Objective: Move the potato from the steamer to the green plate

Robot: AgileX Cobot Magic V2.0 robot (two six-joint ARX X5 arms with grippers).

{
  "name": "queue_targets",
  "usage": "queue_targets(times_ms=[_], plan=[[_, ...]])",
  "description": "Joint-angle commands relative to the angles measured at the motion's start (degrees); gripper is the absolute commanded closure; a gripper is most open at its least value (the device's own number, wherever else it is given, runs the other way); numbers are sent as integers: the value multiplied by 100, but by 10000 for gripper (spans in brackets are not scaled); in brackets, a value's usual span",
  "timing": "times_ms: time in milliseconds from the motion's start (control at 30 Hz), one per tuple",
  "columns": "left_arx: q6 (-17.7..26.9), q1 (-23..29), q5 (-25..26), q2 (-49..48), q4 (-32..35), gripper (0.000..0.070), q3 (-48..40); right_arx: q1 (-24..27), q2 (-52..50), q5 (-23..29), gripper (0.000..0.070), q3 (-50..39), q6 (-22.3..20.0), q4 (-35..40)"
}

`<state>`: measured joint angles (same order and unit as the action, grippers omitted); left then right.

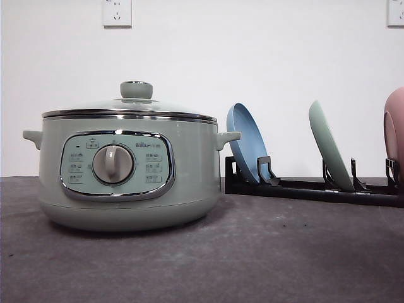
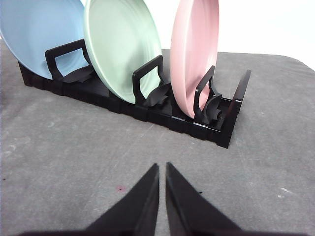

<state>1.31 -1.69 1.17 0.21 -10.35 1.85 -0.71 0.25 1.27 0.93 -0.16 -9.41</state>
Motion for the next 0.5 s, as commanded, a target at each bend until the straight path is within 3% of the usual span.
queue_targets(times_ms=[0, 100, 300, 467], plan=[[-475, -9, -35, -2, -33, 675, -116, -9, -4, -24, 689, -24, 202, 34], [-1193, -9, -35, -2, -37, 690, -116, -9, -4, -222, 690, -24, 757, 7], [-2078, -37, 150, 14, -45, 690, 42, -9, -4, -502, 694, 97, 1487, 177], [-2375, -153, 227, 135, -296, 690, 638, -9, 3, -659, 696, 575, 2187, -139]])
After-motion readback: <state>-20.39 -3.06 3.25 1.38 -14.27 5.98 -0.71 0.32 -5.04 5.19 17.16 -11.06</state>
